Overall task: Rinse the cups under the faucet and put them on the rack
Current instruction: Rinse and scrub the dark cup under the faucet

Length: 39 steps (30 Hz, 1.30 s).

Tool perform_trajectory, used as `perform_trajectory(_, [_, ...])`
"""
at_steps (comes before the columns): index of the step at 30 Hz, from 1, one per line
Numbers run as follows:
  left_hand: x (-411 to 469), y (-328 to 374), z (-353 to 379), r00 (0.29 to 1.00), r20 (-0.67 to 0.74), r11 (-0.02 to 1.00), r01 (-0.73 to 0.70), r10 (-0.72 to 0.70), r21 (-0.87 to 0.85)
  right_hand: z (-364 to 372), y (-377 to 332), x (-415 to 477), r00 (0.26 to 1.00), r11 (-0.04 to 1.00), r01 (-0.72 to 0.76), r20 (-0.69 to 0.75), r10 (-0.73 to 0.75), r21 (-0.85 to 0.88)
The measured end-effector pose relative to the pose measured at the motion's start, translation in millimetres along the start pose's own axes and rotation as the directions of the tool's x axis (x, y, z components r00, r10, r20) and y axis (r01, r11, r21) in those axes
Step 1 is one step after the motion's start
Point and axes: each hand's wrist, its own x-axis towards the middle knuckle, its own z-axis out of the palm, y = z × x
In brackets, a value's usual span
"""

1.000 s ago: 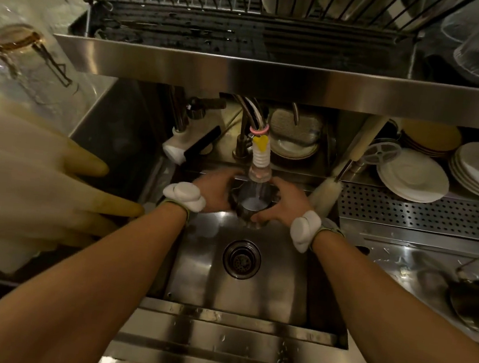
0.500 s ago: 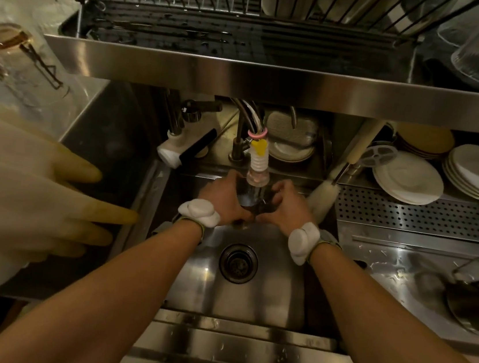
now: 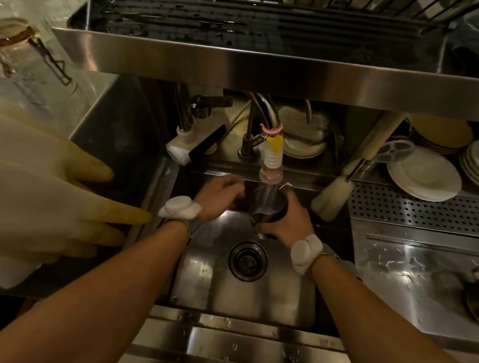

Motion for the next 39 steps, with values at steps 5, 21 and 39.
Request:
perform_trajectory(5, [8.8, -13.2, 0.5, 0.997, -0.065, 0.899, 0.054, -0.028, 0.435, 5.9, -10.5, 2.3, 1.0, 0.998, 0.018, -0.027, -0.016, 0.065])
perform_trajectory(21, [9.9, -15.1, 8.9, 0.995, -0.072, 0.843, 0.096, -0.068, 0.53, -2.1, -0.6, 8.8, 0.999, 0.999, -0.027, 0.047, 0.028, -0.02])
perform_trajectory(39, [-0.6, -5.6, 10.4, 0.998, -0.03, 0.855, 0.062, -0.055, 0.515, -54.1, -41.3, 0.5, 0.98, 0.698, 0.156, 0.196, -0.022, -0.699])
